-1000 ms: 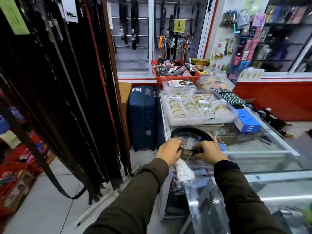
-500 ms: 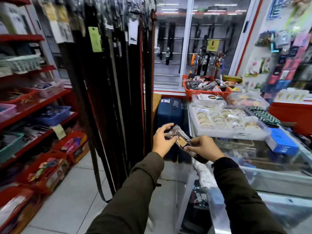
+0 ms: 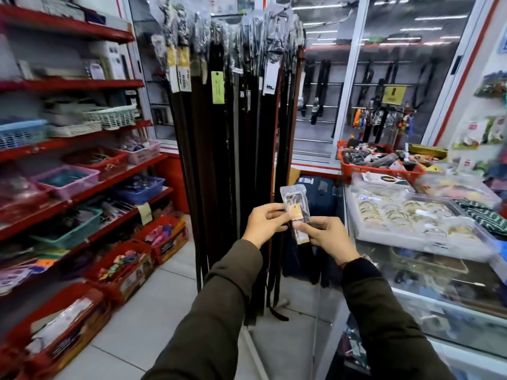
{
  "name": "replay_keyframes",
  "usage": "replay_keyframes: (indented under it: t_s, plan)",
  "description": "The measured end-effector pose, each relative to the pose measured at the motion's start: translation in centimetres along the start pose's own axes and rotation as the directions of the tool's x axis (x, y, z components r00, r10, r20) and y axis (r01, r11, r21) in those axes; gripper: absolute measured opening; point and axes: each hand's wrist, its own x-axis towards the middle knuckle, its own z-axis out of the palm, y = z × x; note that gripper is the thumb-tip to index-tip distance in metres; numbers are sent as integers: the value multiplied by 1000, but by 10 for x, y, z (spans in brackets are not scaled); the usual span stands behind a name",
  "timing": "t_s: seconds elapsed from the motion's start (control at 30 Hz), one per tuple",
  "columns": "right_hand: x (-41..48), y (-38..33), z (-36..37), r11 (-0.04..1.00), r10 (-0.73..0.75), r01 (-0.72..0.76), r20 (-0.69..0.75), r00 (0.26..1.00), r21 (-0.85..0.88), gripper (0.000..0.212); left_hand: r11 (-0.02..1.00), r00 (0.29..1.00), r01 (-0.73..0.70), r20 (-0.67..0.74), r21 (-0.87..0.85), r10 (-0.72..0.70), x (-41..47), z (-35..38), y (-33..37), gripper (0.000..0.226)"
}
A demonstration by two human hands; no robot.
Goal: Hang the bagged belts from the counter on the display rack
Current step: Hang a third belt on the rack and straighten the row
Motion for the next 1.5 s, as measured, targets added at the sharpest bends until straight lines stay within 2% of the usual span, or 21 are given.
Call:
replay_keyframes:
  t_s: [0.1, 0.13, 0.17, 0.27, 0.4, 0.5, 0.63, 0.8, 1.0, 1.2, 1.5]
  plan:
    - [5, -17, 8, 957, -186, 164, -74, 980, -240, 20, 996, 995, -78, -65, 43, 81, 2, -8, 14, 33]
    - [7, -24, 10, 941, -227, 196, -88, 970, -275, 23, 992, 988, -113, -95, 63, 119, 2, -11, 20, 33]
    - [10, -31, 11, 945, -237, 210, -81, 968, -252, 28, 986, 980, -151, -121, 77, 160, 2, -13, 27, 32]
    - [21, -50, 17, 979, -206, 205, -59, 977, -25, 34, 972, 954, -233, -183, 44, 237, 1, -21, 48, 31]
    - [43, -79, 28, 964, -251, 255, -63, 966, 74, 44, 958, 929, -277, -276, -73, 247, 4, -34, 77, 33]
    - [59, -104, 38, 951, -241, 245, -46, 970, 191, 39, 948, 909, -302, -330, -98, 256, 12, -43, 98, 30]
    - [77, -132, 46, 912, -276, 284, -70, 959, 296, 28, 937, 887, -348, -325, -8, 327, 28, -54, 127, 33]
    - [100, -175, 41, 861, -342, 373, -148, 928, 347, 34, 921, 900, -389, -219, -15, 377, 45, -59, 166, 33]
    - [119, -226, 25, 788, -390, 430, -183, 902, 441, 29, 882, 869, -468, -216, -64, 445, 67, -40, 220, 26]
    - [143, -263, 8, 731, -396, 484, -279, 875, 482, 32, 846, 853, -510, -218, -157, 474, 91, -17, 263, 31]
    - [170, -278, -12, 744, -347, 477, -340, 874, 467, 37, 869, 869, -471, -250, -152, 427, 118, 0, 284, 32]
